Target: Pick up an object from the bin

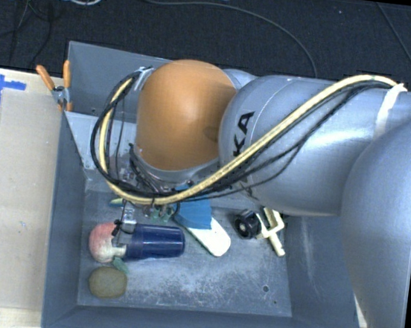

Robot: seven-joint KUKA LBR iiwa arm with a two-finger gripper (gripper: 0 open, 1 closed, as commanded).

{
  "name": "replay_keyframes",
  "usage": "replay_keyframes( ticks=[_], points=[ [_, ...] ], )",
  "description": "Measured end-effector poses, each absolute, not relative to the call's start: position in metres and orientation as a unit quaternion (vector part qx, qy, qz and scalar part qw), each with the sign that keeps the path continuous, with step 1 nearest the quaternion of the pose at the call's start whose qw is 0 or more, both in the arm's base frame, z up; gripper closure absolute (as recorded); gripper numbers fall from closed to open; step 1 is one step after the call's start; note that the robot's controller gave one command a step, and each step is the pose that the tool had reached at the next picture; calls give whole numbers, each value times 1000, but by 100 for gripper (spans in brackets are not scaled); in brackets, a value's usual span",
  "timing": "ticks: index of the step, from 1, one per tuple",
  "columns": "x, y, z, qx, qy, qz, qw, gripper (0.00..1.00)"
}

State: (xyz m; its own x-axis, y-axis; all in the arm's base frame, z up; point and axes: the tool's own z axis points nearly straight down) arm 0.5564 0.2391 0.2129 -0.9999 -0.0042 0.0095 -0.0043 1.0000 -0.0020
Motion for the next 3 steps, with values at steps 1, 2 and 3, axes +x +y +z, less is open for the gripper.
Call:
replay_keyframes(
  ticks=[1,2,3],
  points=[
    [558,238,218,-1,-1000,0,1,0],
    [545,241,145,-13,-1000,0,2,0],
    [542,242,79,-29,-1000,-1,5,0]
  ],
)
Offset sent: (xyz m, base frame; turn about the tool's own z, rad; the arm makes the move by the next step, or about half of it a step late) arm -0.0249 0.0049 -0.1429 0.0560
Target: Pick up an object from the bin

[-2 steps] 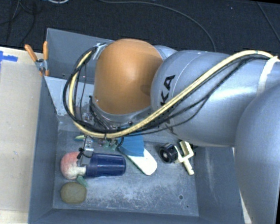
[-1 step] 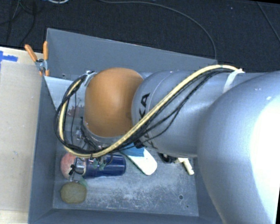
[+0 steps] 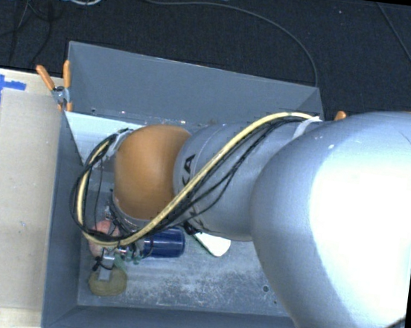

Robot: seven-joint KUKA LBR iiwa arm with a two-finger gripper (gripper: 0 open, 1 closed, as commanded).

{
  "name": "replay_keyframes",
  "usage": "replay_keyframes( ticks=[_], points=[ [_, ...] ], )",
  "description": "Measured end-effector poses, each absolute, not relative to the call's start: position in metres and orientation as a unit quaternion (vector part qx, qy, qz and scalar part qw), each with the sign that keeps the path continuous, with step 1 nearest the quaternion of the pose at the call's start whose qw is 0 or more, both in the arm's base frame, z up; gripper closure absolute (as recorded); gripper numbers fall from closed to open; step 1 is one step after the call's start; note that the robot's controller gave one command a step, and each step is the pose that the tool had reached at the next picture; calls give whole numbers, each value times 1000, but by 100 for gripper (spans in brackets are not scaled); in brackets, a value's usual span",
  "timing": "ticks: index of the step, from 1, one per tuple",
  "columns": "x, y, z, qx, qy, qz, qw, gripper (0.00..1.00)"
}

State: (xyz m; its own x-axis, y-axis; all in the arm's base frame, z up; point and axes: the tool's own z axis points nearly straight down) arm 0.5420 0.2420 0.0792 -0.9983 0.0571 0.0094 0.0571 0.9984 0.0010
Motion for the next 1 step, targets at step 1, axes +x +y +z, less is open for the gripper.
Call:
replay_keyframes(
  ticks=[1],
  points=[
    [560,237,105,-92,-996,0,3,0]
  ],
)
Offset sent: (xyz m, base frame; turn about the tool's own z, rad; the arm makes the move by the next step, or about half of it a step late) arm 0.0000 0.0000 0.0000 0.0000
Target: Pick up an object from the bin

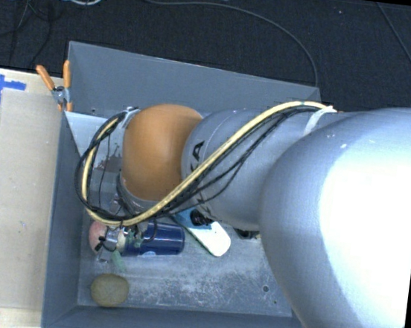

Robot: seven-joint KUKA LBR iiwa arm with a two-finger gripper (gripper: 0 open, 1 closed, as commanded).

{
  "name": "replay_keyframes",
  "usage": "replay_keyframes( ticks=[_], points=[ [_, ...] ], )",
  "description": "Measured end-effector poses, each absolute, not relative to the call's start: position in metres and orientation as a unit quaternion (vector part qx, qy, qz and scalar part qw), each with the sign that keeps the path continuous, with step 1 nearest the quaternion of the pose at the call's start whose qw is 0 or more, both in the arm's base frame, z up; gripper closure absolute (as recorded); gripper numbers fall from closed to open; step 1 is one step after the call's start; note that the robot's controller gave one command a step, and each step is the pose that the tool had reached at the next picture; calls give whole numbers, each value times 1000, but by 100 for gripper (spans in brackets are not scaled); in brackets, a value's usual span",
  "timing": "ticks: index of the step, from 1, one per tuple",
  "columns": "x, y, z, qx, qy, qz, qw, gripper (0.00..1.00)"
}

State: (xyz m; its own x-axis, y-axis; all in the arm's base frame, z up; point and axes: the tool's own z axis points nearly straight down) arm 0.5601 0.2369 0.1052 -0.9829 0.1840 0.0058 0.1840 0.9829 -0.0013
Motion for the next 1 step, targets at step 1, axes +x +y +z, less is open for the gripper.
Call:
replay_keyframes(
  ticks=[1],
  points=[
    [549,240,92,-50,-999,0,4,0]
  ],
)
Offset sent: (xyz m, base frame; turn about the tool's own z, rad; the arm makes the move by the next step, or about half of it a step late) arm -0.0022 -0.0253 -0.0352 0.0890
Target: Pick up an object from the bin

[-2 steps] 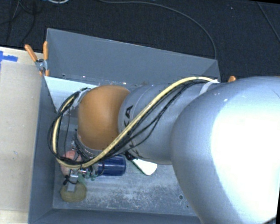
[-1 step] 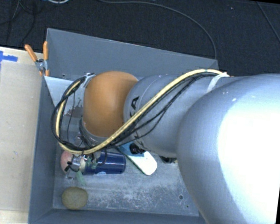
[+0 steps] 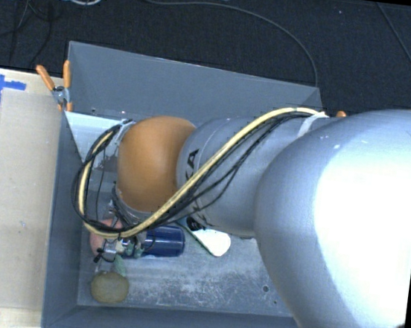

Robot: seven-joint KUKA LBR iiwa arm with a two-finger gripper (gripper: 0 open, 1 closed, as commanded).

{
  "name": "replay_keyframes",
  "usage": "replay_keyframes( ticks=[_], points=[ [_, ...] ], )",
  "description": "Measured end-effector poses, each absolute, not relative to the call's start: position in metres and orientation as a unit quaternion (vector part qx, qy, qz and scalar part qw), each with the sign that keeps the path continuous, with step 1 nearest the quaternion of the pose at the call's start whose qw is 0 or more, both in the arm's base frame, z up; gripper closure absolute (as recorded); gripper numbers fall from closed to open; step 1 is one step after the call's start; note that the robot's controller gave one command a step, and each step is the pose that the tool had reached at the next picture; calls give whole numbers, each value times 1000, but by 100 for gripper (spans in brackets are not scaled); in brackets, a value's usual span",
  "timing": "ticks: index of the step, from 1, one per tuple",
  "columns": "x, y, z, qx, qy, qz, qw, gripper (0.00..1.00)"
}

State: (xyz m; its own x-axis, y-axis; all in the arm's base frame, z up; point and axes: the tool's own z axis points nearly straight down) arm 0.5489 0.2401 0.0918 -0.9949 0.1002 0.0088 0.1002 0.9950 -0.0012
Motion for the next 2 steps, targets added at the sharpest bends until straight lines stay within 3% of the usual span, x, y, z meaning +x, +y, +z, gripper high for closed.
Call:
replay_keyframes(
  ticks=[1,2],
  points=[
    [558,213,71,-137,-991,-1,3,100],
    [558,213,71,-137,-991,-1,4,100]
  ],
)
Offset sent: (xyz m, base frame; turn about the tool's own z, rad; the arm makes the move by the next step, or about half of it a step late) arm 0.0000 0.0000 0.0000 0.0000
